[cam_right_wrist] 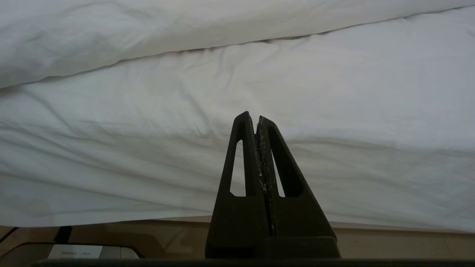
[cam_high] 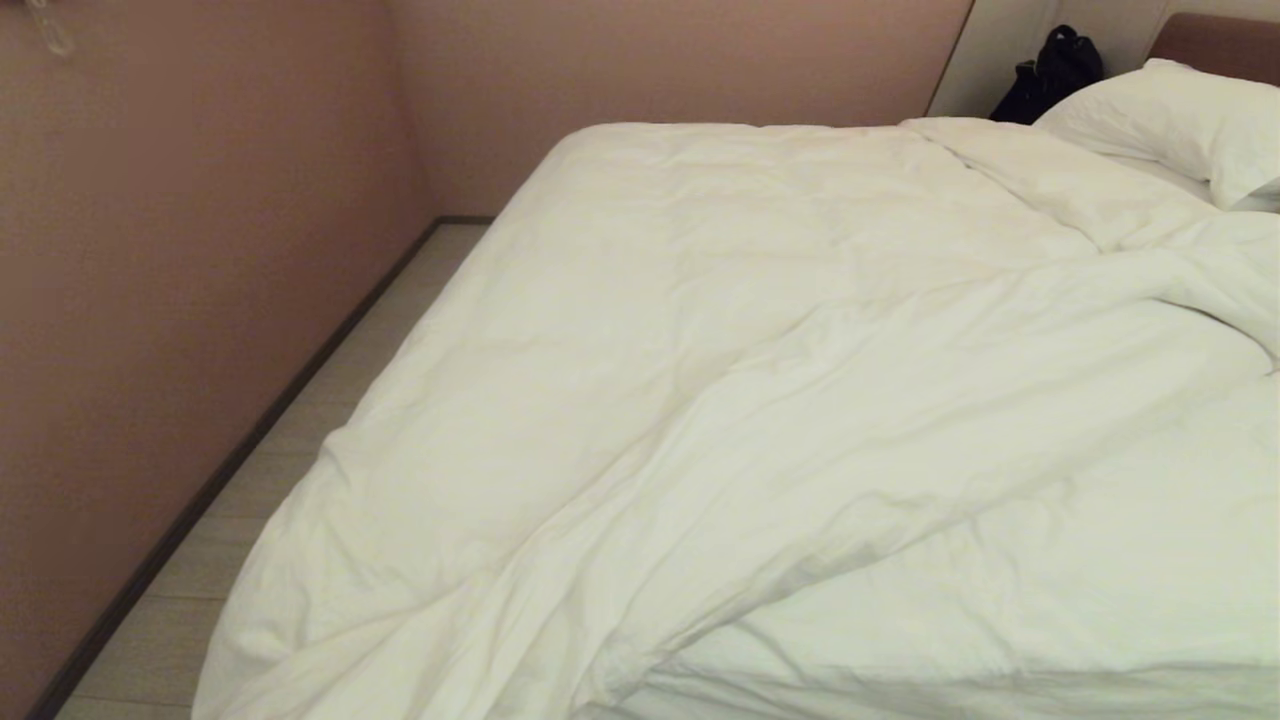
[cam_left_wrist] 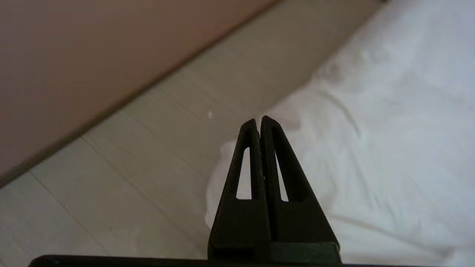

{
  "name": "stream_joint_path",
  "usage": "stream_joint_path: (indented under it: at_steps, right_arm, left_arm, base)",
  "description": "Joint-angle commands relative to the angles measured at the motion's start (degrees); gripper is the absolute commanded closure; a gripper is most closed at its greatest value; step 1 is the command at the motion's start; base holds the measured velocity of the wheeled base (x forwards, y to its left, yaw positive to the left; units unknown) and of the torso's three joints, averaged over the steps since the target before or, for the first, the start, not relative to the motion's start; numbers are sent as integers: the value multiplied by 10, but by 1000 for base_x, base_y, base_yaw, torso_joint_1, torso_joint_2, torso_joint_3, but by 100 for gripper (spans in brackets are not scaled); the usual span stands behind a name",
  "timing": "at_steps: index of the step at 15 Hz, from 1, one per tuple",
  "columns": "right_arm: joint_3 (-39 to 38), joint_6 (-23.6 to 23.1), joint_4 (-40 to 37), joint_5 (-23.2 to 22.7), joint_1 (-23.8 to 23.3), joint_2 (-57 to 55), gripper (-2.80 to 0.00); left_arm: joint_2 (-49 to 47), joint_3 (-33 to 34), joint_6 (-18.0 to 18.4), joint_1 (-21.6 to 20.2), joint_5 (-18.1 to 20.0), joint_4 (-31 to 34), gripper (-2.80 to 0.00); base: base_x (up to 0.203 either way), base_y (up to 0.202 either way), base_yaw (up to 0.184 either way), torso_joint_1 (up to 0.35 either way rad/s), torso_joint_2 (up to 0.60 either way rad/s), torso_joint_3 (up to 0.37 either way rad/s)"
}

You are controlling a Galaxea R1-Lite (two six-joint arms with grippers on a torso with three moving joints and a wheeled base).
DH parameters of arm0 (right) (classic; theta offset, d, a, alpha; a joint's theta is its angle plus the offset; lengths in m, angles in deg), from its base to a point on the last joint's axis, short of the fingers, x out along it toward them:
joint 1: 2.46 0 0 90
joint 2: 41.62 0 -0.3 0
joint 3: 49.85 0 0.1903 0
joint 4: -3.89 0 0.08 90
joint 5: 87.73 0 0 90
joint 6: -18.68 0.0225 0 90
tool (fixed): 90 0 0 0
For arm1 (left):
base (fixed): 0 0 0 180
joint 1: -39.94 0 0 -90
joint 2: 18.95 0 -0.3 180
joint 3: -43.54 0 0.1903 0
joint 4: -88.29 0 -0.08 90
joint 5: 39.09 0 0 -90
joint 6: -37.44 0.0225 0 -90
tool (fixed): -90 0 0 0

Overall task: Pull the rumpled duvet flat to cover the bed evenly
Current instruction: Flatten the corners of the folded blanket

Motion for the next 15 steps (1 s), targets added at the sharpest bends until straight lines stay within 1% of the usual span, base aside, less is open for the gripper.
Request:
stream_joint_path:
  at_steps: [1,3,5,6,8,10,11,12,13,14,15]
  right_arm:
    - [0,0,0,0,0,-1,0]
    - [0,0,0,0,0,-1,0]
    - [0,0,0,0,0,-1,0]
    - [0,0,0,0,0,-1,0]
    - [0,0,0,0,0,-1,0]
    - [0,0,0,0,0,-1,0]
    - [0,0,0,0,0,-1,0]
    - [0,0,0,1,0,-1,0]
    - [0,0,0,0,0,-1,0]
    - [0,0,0,0,0,-1,0]
    - [0,0,0,0,0,-1,0]
  left_arm:
    - [62,34,31,-43,0,-24,0]
    - [108,67,89,-66,7,-72,0]
    - [153,94,136,-78,25,-104,0]
    - [172,104,148,-82,52,-109,0]
    - [198,117,155,-88,99,-109,0]
    - [228,126,171,-93,161,-105,0]
    - [229,128,173,-93,165,-104,0]
    - [237,137,192,-93,185,-104,0]
    - [261,153,220,-93,255,-105,0]
    - [280,166,241,-94,314,-105,0]
    - [284,178,255,-93,352,-105,0]
  base:
    - [0,0,0,0,0,0]
    - [0,0,0,0,0,0]
    - [0,0,0,0,0,0]
    - [0,0,0,0,0,0]
    - [0,0,0,0,0,0]
    - [0,0,0,0,0,0]
    - [0,0,0,0,0,0]
    - [0,0,0,0,0,0]
    - [0,0,0,0,0,0]
    - [0,0,0,0,0,0]
    - [0,0,0,0,0,0]
